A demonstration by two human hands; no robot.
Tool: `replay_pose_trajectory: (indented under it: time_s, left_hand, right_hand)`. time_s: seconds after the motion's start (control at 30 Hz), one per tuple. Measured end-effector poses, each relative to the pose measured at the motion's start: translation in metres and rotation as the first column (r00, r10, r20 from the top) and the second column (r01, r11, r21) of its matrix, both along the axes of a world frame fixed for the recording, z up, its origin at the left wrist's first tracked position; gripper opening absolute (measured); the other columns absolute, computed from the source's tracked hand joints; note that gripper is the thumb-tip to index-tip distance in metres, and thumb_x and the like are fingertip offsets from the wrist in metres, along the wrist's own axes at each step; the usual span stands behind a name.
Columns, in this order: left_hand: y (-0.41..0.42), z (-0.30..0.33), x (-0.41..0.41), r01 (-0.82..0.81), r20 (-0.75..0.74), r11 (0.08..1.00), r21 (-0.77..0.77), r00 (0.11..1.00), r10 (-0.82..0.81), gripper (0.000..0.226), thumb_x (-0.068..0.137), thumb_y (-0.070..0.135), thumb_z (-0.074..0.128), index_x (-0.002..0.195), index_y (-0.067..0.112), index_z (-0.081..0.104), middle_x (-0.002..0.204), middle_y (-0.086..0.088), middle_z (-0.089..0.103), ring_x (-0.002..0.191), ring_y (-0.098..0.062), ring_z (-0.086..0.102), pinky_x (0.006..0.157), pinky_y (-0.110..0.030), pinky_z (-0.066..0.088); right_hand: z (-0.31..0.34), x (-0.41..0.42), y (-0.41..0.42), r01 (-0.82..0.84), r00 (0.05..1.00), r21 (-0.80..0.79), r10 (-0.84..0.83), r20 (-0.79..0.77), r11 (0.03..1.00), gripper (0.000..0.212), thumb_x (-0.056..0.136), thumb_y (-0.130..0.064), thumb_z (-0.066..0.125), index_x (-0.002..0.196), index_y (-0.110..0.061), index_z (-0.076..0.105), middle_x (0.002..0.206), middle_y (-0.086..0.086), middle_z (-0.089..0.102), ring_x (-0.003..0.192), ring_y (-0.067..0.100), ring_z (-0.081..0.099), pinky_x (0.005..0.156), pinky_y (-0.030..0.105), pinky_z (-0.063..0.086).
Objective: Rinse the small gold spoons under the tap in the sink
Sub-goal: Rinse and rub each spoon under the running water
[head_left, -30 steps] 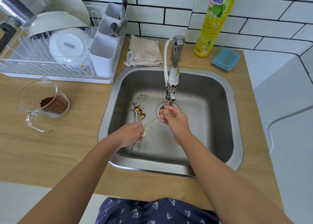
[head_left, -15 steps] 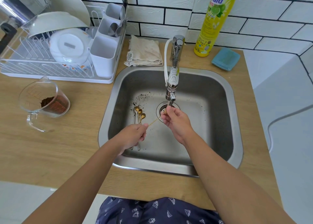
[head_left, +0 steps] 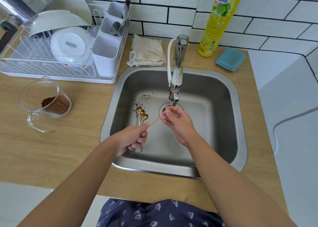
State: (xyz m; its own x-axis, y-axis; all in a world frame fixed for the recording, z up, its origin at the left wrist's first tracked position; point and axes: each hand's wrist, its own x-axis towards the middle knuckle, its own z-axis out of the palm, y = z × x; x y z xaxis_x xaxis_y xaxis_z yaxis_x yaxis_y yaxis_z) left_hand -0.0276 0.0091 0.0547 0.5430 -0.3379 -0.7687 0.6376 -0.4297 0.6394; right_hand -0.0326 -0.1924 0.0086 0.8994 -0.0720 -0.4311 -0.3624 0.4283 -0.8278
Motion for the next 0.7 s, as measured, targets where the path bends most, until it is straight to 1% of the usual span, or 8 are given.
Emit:
replay_pose_trajectory:
  time_s: [0.03, 0.13, 0.27, 0.33, 0.4, 0.53, 0.63, 0.7]
  left_hand:
    - [0.0, -0.001, 0.0, -0.025, -0.011, 1.0, -0.005, 1.0, 0.025, 0.049, 0.099, 0.059, 0.04, 0.065, 0.024, 0.041, 0.056, 0.007, 0.036, 0.048, -0.012, 0.02, 0.048, -0.028, 0.012]
    - [0.001, -0.005, 0.0, -0.039, 0.033, 0.999, 0.015, 0.999, 0.039, 0.047, 0.099, 0.06, 0.041, 0.073, 0.021, 0.047, 0.055, 0.009, 0.037, 0.045, -0.009, 0.022, 0.043, -0.023, 0.016]
    - [0.002, -0.007, 0.001, 0.019, 0.089, 1.0, 0.021, 0.996, -0.021, 0.04, 0.1, 0.055, 0.043, 0.084, 0.019, 0.051, 0.058, 0.009, 0.039, 0.046, -0.009, 0.025, 0.043, -0.022, 0.02]
    - [-0.001, -0.008, 0.001, 0.008, 0.118, 1.0, -0.002, 0.993, -0.008, 0.036, 0.102, 0.048, 0.046, 0.089, 0.015, 0.053, 0.06, 0.006, 0.045, 0.046, -0.009, 0.026, 0.043, -0.022, 0.021]
    - [-0.008, -0.01, 0.004, -0.064, 0.167, 0.996, -0.063, 0.983, 0.074, 0.029, 0.103, 0.037, 0.048, 0.099, 0.01, 0.056, 0.067, 0.001, 0.055, 0.046, -0.009, 0.033, 0.044, -0.021, 0.026]
    - [-0.047, -0.017, 0.014, -0.252, 0.215, 0.947, -0.2, 0.932, 0.293, 0.02, 0.105, 0.018, 0.044, 0.113, 0.007, 0.058, 0.085, -0.004, 0.07, 0.054, -0.01, 0.055, 0.05, -0.021, 0.039]
    - [-0.088, -0.021, 0.02, -0.358, 0.172, 0.894, -0.27, 0.895, 0.411, 0.017, 0.103, 0.013, 0.042, 0.109, 0.008, 0.057, 0.082, -0.006, 0.068, 0.053, -0.012, 0.056, 0.05, -0.023, 0.04]
    - [-0.107, -0.024, 0.022, -0.379, 0.18, 0.878, -0.291, 0.88, 0.44, 0.018, 0.104, 0.019, 0.044, 0.101, 0.009, 0.059, 0.073, -0.004, 0.063, 0.048, -0.011, 0.051, 0.047, -0.023, 0.037]
  right_hand:
    - [0.0, 0.0, 0.0, 0.009, 1.0, -0.087, -0.009, 0.007, 0.996, 0.002, 0.098, -0.014, 0.068, 0.098, -0.013, 0.07, 0.082, 0.002, 0.078, 0.075, 0.014, 0.074, 0.071, 0.025, 0.058]
    - [-0.001, 0.0, 0.002, -0.003, 1.0, -0.254, 0.006, 0.009, 0.967, 0.017, 0.103, -0.023, 0.062, 0.095, -0.012, 0.071, 0.086, 0.004, 0.08, 0.075, 0.016, 0.077, 0.068, 0.025, 0.06]
    - [-0.001, 0.0, 0.006, -0.046, 0.999, -0.229, 0.05, 0.012, 0.972, 0.013, 0.102, -0.013, 0.063, 0.111, -0.01, 0.072, 0.092, 0.0, 0.08, 0.076, 0.01, 0.073, 0.071, 0.023, 0.057]
    - [0.002, 0.002, 0.004, -0.026, 1.0, -0.234, 0.029, 0.01, 0.972, 0.01, 0.098, -0.013, 0.068, 0.106, -0.01, 0.073, 0.084, -0.002, 0.078, 0.069, 0.008, 0.069, 0.069, 0.024, 0.056]
    - [0.005, 0.003, -0.002, 0.08, 0.997, -0.217, -0.083, -0.003, 0.973, 0.011, 0.101, -0.014, 0.064, 0.096, -0.01, 0.073, 0.077, -0.002, 0.077, 0.064, 0.009, 0.069, 0.064, 0.023, 0.056]
    - [0.007, -0.002, -0.03, 0.279, 0.953, -0.178, -0.295, -0.072, 0.944, 0.019, 0.106, -0.016, 0.054, 0.095, -0.009, 0.069, 0.076, 0.002, 0.079, 0.064, 0.01, 0.074, 0.058, 0.02, 0.058]
    - [0.007, -0.013, -0.051, 0.331, 0.931, -0.197, -0.353, -0.089, 0.923, 0.018, 0.106, -0.014, 0.055, 0.095, -0.007, 0.067, 0.072, 0.003, 0.079, 0.065, 0.011, 0.076, 0.057, 0.019, 0.057]
    - [0.007, -0.02, -0.064, 0.351, 0.923, -0.213, -0.376, -0.088, 0.912, 0.015, 0.105, -0.013, 0.057, 0.096, -0.005, 0.067, 0.073, 0.003, 0.079, 0.067, 0.01, 0.076, 0.058, 0.018, 0.057]
